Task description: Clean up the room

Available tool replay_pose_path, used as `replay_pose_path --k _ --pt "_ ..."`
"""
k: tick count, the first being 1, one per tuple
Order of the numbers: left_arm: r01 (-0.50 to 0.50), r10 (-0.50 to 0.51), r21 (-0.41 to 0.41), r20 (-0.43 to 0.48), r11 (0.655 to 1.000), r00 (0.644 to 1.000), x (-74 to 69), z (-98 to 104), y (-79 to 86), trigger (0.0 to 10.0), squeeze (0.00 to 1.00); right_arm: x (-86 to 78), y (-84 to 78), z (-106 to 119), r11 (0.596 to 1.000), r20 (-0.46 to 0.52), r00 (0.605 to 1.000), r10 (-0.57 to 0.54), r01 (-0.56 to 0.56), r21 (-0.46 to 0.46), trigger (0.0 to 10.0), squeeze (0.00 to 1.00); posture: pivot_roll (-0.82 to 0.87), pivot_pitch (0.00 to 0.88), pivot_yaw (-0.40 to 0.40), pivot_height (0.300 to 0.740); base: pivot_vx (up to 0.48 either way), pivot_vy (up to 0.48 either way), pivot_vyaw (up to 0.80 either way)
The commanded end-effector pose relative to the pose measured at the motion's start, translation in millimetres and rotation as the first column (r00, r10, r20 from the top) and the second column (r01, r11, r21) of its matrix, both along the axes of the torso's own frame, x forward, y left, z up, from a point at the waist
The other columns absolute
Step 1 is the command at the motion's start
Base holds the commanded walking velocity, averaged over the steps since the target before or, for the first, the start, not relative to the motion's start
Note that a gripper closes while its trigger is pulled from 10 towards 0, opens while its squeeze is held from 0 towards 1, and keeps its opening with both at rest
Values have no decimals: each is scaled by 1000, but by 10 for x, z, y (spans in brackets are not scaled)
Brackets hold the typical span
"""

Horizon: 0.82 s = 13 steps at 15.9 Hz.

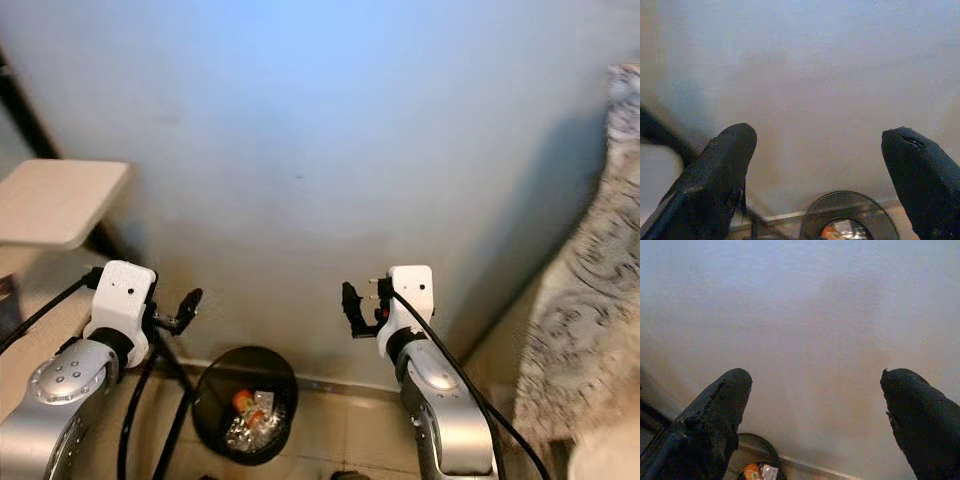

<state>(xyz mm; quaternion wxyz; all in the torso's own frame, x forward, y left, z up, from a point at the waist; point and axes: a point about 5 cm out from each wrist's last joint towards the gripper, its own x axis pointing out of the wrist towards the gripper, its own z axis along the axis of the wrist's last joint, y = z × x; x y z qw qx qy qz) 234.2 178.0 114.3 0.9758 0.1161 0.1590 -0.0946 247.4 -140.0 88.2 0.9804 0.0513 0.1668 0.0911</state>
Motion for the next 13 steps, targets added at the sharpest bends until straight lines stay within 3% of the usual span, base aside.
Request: replay_pose_path --k 1,5,6,7,9,10,13 --pt "6 -6 -15 8 1000 1000 -3 47 -10 10000 0 -14 16 12 1000 -3 1000 2 -2 12 10000 0 80 0 38 740 0 0 -788" --pt "6 -6 -23 -10 1000 1000 7 20 -56 10000 0 10 0 22 1000 -8 1000 -1 1 -12 10000 0 86 0 42 740 0 0 -786" --pt "3 -4 -39 -16 999 1000 4 17 -61 10000 71 4 -18 -3 1000 -22 1000 -12 12 -28 10000 0 81 0 43 740 0 0 -775" --pt "3 -4 -52 -17 999 1000 -3 20 -63 10000 1000 -3 -47 -15 999 -28 999 -32 31 -43 10000 0 74 0 45 740 0 0 -775" --pt "8 -8 -18 32 1000 999 13 58 -42 10000 1000 5 -40 15 998 -21 999 -33 32 -51 10000 0 66 0 48 740 0 0 -775" --pt "-41 41 1 69 999 997 38 78 -7 10000 1000 5 -43 28 998 -19 999 -35 34 -51 10000 0 62 0 48 740 0 0 -775" --pt "-82 88 -49 120 995 989 56 127 -17 10000 1000 7 -63 52 998 -12 999 -39 39 -55 10000 0 64 0 46 740 0 0 -775"
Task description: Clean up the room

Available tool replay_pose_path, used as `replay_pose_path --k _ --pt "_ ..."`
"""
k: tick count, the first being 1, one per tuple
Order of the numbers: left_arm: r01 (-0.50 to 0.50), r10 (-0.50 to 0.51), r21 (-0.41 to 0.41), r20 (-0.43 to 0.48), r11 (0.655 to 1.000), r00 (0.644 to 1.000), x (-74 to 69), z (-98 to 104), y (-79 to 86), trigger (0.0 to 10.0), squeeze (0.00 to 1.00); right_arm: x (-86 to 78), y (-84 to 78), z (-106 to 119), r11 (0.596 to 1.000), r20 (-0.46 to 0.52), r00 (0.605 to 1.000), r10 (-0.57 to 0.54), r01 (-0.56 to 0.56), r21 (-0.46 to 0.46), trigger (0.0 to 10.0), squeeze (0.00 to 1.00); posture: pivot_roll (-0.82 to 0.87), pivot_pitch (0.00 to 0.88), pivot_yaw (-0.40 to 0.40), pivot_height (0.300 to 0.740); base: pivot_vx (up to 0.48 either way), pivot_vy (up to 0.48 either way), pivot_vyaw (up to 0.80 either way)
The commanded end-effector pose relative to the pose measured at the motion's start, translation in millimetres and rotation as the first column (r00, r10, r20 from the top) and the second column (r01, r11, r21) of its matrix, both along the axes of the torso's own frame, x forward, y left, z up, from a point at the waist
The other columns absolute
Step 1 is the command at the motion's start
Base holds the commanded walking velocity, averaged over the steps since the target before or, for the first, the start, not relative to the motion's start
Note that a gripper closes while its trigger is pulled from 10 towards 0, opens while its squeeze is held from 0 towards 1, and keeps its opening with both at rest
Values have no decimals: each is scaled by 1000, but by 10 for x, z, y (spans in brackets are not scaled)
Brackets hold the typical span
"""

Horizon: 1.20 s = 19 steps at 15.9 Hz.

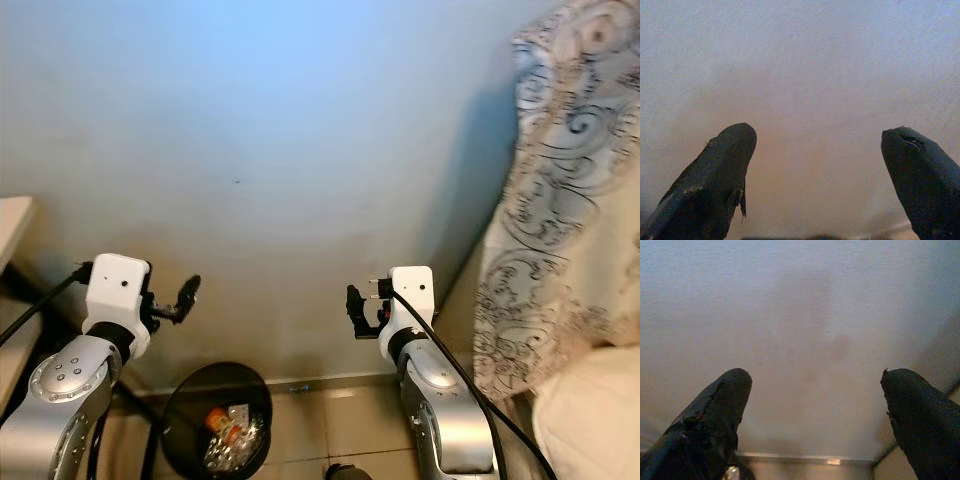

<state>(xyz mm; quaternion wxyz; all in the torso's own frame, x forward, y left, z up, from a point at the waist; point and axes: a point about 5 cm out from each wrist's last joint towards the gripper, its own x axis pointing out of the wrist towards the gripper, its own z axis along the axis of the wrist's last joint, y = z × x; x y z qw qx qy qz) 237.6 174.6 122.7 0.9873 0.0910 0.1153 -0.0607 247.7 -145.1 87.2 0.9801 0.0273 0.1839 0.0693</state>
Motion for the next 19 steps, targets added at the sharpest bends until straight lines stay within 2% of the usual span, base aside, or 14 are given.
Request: replay_pose_path --k 1,2,3,4,8,10,14,16,19 --pt "4 -4 15 19 1000 1000 15 38 4 10000 1000 5 -18 68 1000 21 1000 -6 6 -4 10000 0 62 0 46 740 0 0 -775" --pt "27 -28 67 5 997 1000 4 7 11 10000 1000 17 -25 101 999 43 999 22 -20 -49 10000 0 54 0 47 740 0 0 -775" --pt "-24 22 73 19 997 1000 18 -8 50 10000 1000 30 -39 130 995 61 997 50 -44 -86 10000 0 49 0 48 740 0 0 -769" --pt "13 -12 34 -25 999 1000 3 -35 35 10000 1000 43 -80 162 992 71 995 71 -63 -110 10000 0 45 0 48 740 0 0 -763" --pt "60 -61 -17 -53 998 997 -9 -49 -9 10000 1000 102 -247 208 988 87 994 62 -49 -150 10000 0 42 0 46 740 0 0 -759" --pt "70 -70 15 -40 997 997 13 -42 7 10000 1000 93 -179 219 985 89 991 104 -89 -150 10000 0 36 0 49 740 0 0 -756" --pt "72 -71 10 -59 997 996 5 -53 17 10000 1000 16 -112 122 984 43 991 123 -116 -134 10000 0 45 0 45 740 0 0 -756" --pt "66 -66 -4 -63 998 996 -2 -52 24 10000 1000 -12 -67 103 987 33 993 116 -111 -114 10000 0 44 0 44 740 0 0 -759" --pt "78 -77 26 -49 997 996 -9 -56 11 10000 1000 -67 -26 46 993 -4 998 68 -68 -96 10000 0 43 0 37 740 0 0 -756"
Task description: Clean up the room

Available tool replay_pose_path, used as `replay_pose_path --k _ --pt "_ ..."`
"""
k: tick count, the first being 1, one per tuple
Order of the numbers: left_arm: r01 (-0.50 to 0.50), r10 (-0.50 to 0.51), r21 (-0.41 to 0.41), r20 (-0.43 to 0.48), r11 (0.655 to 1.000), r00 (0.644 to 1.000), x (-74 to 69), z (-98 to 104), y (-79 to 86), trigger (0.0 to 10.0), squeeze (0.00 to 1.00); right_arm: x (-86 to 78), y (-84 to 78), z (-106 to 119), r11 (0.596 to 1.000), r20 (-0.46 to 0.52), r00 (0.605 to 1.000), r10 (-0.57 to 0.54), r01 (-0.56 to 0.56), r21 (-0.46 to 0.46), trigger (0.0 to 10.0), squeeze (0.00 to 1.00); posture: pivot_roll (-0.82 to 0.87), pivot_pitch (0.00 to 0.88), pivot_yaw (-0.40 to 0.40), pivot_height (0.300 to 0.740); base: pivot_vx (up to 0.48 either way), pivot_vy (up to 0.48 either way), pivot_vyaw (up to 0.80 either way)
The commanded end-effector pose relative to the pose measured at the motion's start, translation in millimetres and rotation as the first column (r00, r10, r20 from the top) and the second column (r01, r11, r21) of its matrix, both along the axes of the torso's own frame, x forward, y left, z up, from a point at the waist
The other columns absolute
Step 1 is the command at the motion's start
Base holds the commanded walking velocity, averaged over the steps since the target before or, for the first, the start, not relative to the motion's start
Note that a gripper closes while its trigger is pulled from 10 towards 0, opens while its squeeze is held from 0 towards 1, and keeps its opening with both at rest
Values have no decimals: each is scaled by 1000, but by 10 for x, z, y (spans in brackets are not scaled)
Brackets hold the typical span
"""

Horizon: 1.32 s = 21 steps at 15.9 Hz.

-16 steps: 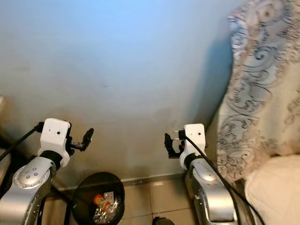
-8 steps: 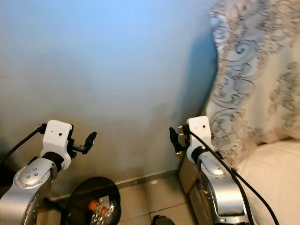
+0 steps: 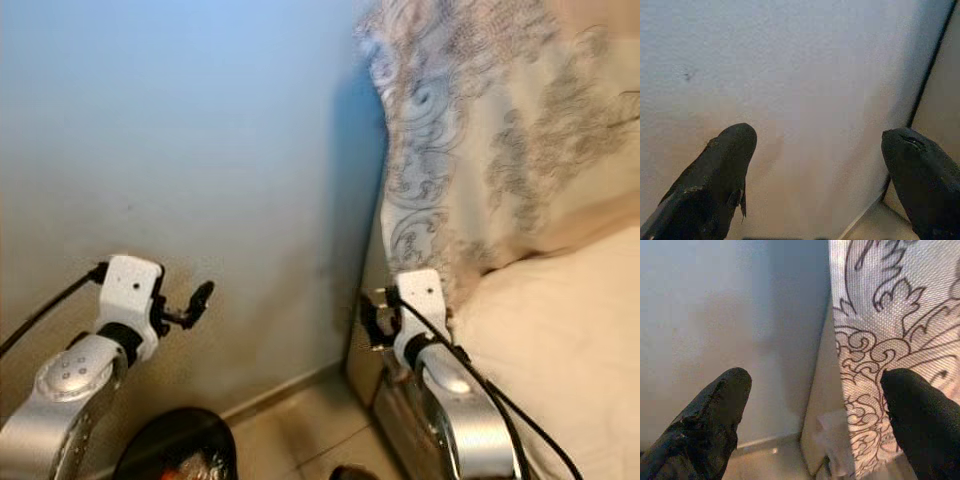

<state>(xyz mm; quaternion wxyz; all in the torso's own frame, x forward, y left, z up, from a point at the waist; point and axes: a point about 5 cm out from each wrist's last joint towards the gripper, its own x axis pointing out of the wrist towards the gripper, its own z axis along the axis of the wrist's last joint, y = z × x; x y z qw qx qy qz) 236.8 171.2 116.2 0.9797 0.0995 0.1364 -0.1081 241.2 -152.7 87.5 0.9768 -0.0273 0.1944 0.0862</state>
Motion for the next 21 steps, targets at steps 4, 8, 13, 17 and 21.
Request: replay_pose_path --k 4,8,13,17,21 --pt "-48 48 1 15 999 999 -16 16 73 10000 1000 -19 -15 -18 998 -15 998 -68 68 -8 10000 0 46 0 34 740 0 0 -758" --pt "-61 61 4 44 998 997 -15 28 67 10000 639 -36 -24 -6 997 -13 997 -79 79 -18 10000 0 43 0 38 740 0 0 -756" --pt "-40 37 41 64 998 997 -25 33 54 10000 612 -38 -26 -17 997 -14 997 -75 75 -28 10000 0 48 0 39 740 0 0 -756" --pt "-36 33 47 74 998 997 0 40 62 10000 616 -35 19 -33 998 -16 998 -65 65 -26 10000 0 54 0 41 740 0 0 -756" --pt "-24 20 54 80 998 997 17 42 46 10000 616 -27 20 -56 997 -17 998 -66 66 -31 10000 0 52 0 40 740 0 -234 -758"
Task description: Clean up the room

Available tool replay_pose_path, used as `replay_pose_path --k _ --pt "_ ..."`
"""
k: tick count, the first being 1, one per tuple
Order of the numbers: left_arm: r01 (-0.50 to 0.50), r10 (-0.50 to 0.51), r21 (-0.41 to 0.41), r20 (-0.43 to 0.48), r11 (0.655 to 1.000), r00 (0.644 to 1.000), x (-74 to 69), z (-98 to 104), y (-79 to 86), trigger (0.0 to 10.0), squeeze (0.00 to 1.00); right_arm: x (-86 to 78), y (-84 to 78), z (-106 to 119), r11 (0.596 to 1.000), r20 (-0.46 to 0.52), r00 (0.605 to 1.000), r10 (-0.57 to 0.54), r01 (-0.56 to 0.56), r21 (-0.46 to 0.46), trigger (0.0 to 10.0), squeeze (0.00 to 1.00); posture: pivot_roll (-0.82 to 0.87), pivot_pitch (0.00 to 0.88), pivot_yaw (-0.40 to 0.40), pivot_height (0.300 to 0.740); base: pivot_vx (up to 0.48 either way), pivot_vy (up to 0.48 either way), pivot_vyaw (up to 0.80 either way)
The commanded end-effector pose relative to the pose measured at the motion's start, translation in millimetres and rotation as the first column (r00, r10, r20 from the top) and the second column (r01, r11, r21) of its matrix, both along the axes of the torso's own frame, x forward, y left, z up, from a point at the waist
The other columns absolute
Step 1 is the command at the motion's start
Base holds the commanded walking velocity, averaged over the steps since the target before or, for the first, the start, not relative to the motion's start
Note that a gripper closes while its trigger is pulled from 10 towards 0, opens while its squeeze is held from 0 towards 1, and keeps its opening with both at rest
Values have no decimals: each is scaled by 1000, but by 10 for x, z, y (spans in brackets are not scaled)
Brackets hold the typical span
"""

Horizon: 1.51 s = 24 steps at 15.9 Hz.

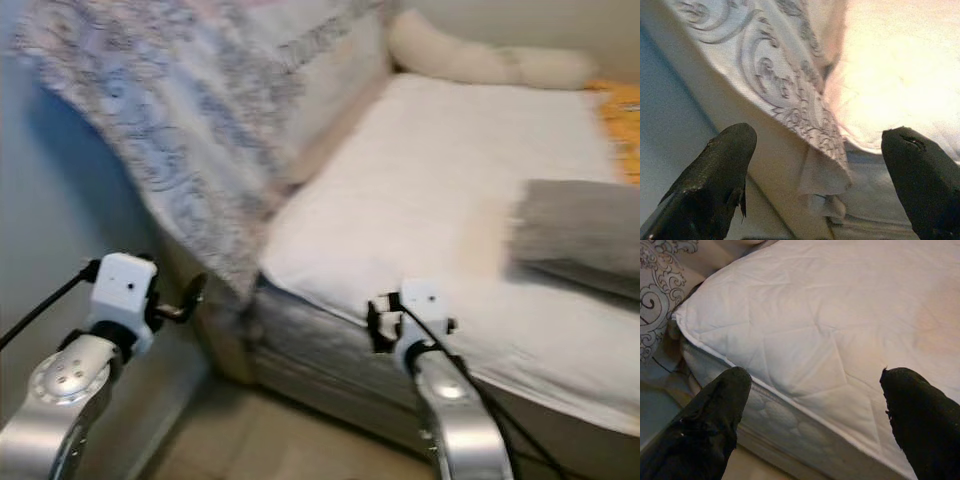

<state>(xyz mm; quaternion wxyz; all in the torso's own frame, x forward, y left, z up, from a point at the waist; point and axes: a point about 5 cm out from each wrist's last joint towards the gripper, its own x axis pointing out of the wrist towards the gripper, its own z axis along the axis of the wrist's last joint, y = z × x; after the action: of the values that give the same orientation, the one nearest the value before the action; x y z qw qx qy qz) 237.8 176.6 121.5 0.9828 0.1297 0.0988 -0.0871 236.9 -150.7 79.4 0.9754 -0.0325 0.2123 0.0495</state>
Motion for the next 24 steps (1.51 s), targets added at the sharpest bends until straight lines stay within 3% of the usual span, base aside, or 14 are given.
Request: replay_pose_path --k 1,9,11,12,14,17,24 --pt "5 -5 -1 -5 1000 1000 11 -12 -12 10000 616 13 1 12 1000 11 1000 3 -3 -5 10000 0 53 0 41 740 0 -311 -750" --pt "1 -1 -9 12 1000 1000 27 2 -12 10000 608 33 -8 18 1000 22 1000 -7 7 -9 10000 0 50 0 45 740 0 -308 -757" --pt "-19 21 -53 28 998 999 50 31 -13 10000 506 71 -21 59 1000 64 998 -20 20 -7 10000 0 49 0 44 740 0 0 -750" --pt "-24 26 -56 37 998 999 57 43 -10 10000 506 81 -25 71 1000 74 997 -24 24 -6 10000 0 49 0 44 740 0 0 -750" --pt "-60 63 -41 55 997 997 104 71 56 10000 522 140 -28 151 1000 147 989 -23 22 9 10000 0 43 0 45 740 0 0 0" --pt "-67 70 -56 54 996 996 121 67 59 10000 525 188 -42 202 1000 177 984 -15 11 25 10000 0 45 0 40 740 313 0 0" --pt "-68 71 -70 49 995 996 161 60 47 10000 541 233 -43 225 998 189 982 -25 13 65 10000 0 47 0 38 740 333 0 0"
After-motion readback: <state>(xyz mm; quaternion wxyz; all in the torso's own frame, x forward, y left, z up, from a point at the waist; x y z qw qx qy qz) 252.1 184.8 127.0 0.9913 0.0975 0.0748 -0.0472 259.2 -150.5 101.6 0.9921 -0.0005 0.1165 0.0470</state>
